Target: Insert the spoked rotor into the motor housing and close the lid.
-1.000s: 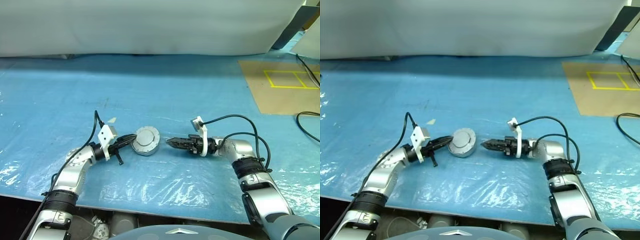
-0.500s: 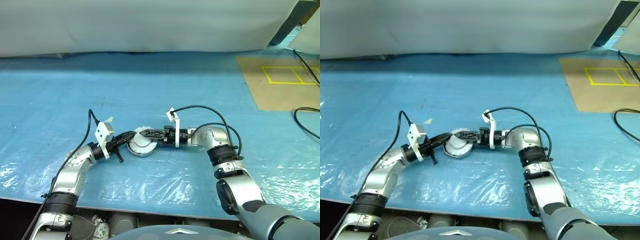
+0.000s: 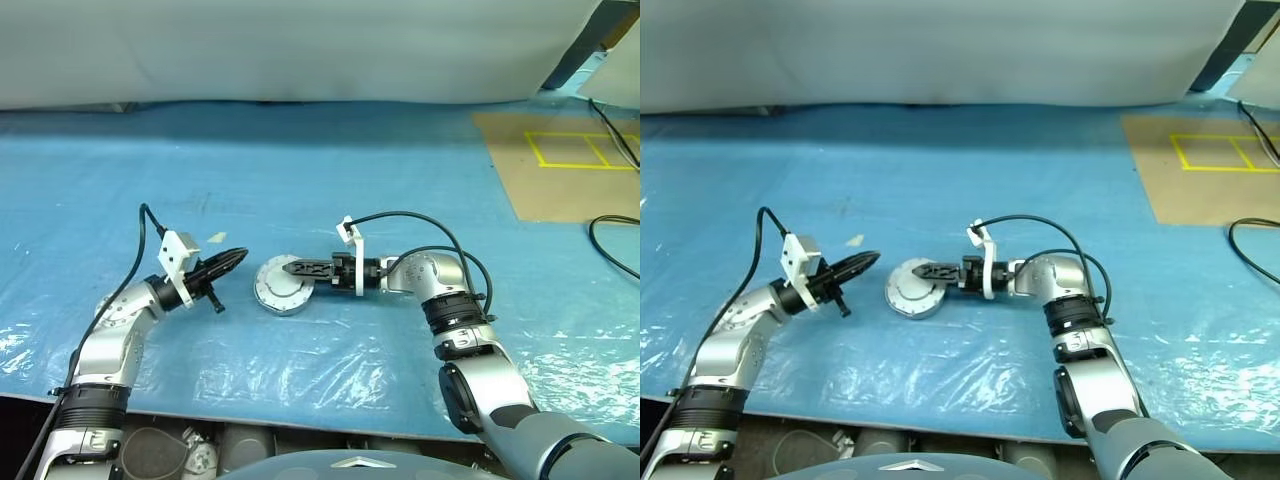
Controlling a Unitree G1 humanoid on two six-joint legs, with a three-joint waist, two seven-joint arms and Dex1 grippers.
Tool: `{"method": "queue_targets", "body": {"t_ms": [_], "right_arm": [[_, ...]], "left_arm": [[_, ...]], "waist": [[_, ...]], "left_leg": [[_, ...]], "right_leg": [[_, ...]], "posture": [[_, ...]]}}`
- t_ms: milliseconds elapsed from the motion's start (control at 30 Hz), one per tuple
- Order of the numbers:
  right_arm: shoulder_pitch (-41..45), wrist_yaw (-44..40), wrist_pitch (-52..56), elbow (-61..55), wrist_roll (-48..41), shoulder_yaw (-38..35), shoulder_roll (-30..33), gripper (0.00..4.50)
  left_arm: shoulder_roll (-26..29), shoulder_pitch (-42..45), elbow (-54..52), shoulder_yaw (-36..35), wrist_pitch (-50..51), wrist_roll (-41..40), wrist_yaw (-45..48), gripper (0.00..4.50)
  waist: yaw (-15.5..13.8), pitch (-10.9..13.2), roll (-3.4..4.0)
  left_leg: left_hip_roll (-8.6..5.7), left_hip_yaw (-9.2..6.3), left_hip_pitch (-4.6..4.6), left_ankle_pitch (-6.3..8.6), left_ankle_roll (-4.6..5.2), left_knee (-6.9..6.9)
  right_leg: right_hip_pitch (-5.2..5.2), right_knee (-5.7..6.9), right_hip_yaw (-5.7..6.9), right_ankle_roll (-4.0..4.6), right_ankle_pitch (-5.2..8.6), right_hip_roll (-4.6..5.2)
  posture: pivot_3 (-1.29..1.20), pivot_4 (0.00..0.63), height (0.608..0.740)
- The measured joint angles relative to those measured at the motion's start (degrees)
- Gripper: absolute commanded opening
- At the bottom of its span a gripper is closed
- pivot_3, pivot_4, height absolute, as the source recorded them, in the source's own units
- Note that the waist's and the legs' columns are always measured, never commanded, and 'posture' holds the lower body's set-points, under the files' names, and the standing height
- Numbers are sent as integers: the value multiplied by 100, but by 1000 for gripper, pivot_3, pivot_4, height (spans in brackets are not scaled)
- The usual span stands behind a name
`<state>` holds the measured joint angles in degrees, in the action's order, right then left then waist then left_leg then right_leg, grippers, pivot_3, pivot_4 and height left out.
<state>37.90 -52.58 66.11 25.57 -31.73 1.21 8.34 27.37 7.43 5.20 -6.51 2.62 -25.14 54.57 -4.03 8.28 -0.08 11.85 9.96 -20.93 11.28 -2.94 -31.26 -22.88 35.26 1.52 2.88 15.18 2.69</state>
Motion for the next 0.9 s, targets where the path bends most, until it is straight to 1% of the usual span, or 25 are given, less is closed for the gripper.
{"method": "queue_targets", "body": {"t_ms": [300, 567, 667, 733, 900], "right_arm": [[-510, -126, 455, -945, -235, 170, 537, 4483], [-566, 38, 502, -1056, -252, 177, 454, 4483], [-558, 72, 485, -1022, -247, 174, 466, 3901], [-558, 83, 475, -952, -245, 168, 517, 3311], [-575, 85, 434, -883, -251, 68, 716, 1609]], "left_arm": [[-78, -356, -283, 11, 43, -44, -54, 0], [-251, -360, -333, 158, 41, 11, -133, 0], [-269, -308, -334, 188, 42, 13, -144, 0], [-269, -305, -333, 195, 42, 21, -158, 0], [-269, -304, -332, 214, 42, 33, -163, 0]], "waist": [[-9, 1, -2], [3, 1, -2], [-1, 1, -2], [-4, 1, -2], [-5, 1, -2]], "left_leg": [[-2, -2, -1, 0, 1, -5], [0, -2, 8, -1, 1, -17], [0, -2, 6, 0, 1, -32], [-1, -2, 5, -1, 1, -34], [0, -2, 3, -1, 1, -37]], "right_leg": [[2, 0, -2, 0, 0, 0], [2, 24, -5, 1, 1, 0], [3, 32, -7, 1, 1, 1], [3, 33, -7, 2, 1, 1], [2, 35, -7, 2, 1, 0]], "posture": [[0, 150, 740], [0, 150, 740], [0, 150, 740], [0, 150, 740], [0, 150, 740]]}}
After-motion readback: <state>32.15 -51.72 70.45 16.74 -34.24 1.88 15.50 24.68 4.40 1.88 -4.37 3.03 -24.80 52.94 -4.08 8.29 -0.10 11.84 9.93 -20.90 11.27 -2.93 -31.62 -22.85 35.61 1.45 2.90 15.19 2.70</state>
